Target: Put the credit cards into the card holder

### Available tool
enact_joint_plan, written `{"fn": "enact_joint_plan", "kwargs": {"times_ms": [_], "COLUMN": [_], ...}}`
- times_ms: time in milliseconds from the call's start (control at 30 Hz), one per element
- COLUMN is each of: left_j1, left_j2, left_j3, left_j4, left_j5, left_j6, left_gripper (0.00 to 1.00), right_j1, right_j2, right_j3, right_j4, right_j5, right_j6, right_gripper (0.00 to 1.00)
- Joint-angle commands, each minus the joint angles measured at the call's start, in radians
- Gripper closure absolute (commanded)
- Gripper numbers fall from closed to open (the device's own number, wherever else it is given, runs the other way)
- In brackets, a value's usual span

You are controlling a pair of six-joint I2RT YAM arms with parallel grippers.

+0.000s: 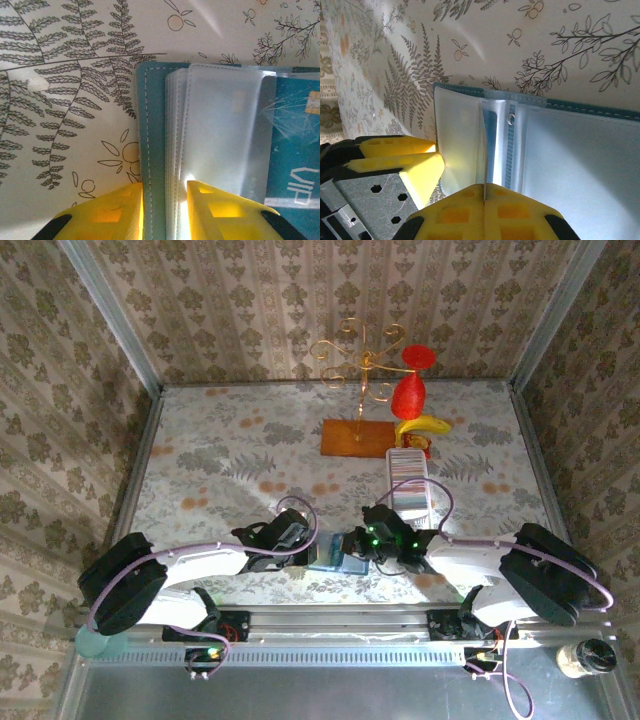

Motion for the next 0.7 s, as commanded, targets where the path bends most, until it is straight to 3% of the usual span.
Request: {"fn": "enact_joint_plan", "kwargs": {"times_ms": [0,200,467,667], "left_j1": [-0.009,-0.010,-0.010,-0.010], "left_j2": [0.011,0.009,0.002,-0.002], "left_j3": [-0.024,-0.024,-0.024,-0.028], "left_j4": [-0.055,-0.055,-0.060,-0.058], "left_j5": [-0.009,-0.011,-0.012,-0.011], "left_j6": [-0.013,-0.015,-0.013,-0.016], "left_gripper": [0.73,0.73,0.73,0.73], "right_j1": [0.009,0.009,0.009,0.009], "right_j2": [0.038,0.084,0.131,0.102], "right_j3": [0.022,0.053,0.121,0.143], "right_j4": [-0.039,-0.046,-0.132,-0.252], "right_j5": [-0.029,-0.046,-0.047,0.005], "right_j6": [-0.002,-0.007,-0.050,-0.087], "right_gripper": [1.00,1.00,0.73,0.73]}}
